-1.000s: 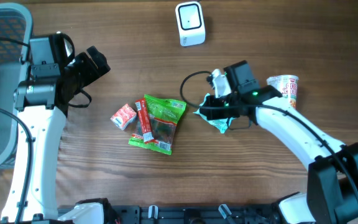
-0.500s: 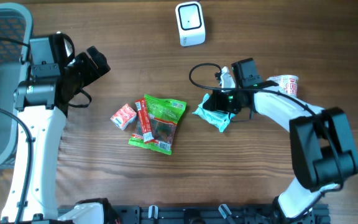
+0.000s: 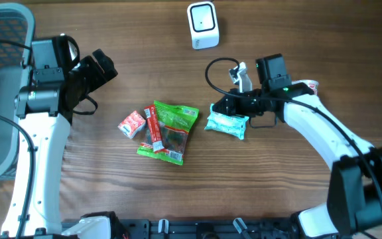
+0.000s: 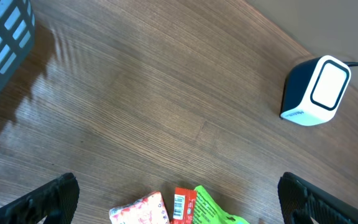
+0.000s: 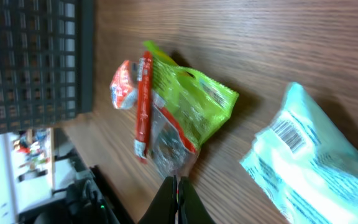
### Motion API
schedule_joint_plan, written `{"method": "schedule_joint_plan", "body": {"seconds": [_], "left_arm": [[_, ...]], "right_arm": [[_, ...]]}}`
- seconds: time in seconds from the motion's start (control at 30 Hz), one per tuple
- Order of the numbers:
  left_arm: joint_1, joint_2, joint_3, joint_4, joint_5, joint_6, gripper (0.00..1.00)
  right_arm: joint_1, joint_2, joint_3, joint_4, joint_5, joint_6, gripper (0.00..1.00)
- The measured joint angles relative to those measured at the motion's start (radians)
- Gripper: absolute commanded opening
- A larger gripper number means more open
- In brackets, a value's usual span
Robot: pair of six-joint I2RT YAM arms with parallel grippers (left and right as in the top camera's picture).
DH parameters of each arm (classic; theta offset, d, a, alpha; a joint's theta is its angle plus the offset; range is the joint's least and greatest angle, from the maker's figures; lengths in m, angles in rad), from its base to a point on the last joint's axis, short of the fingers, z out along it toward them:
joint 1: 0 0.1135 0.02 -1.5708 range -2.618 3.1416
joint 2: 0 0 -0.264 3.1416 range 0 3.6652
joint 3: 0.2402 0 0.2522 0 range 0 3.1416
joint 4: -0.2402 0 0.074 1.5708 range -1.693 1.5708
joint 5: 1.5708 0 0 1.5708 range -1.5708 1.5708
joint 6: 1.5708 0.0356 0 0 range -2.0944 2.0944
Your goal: Scan the item barcode
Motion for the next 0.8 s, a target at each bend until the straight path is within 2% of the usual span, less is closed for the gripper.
{"method": "schedule_joint_plan", "body": {"seconds": [0.13, 0.33, 0.47, 0.57, 0.67, 0.8], "left_arm": [[0.000, 0.000, 0.000, 0.001, 0.000, 0.000, 1.00], [0.000, 0.000, 0.000, 0.000, 0.000, 0.000, 1.00], [0.000, 0.000, 0.000, 0.001, 0.000, 0.000, 1.00], [0.000, 0.000, 0.000, 0.000, 0.000, 0.000, 1.00], [0.000, 0.000, 0.000, 0.000, 0.000, 0.000, 1.00], [0.000, 0.000, 0.000, 0.000, 0.000, 0.000, 1.00]], "right_arm": [[0.000, -0.002, -0.024, -0.034, 0.121, -0.002, 0.04], [0.000, 0.058, -0.126, 0.130, 0.266, 0.032, 0.04], [0.000, 0.109, -0.133, 0.147, 0.304, 0.077, 0.04], [0.001, 0.109, -0.121, 0.121, 0.312, 0.101, 0.04], [0.000, 0.089, -0.081, 0.037, 0.306, 0.061, 0.04], [0.000, -0.064, -0.022, -0.034, 0.280, 0.031, 0.04]]}}
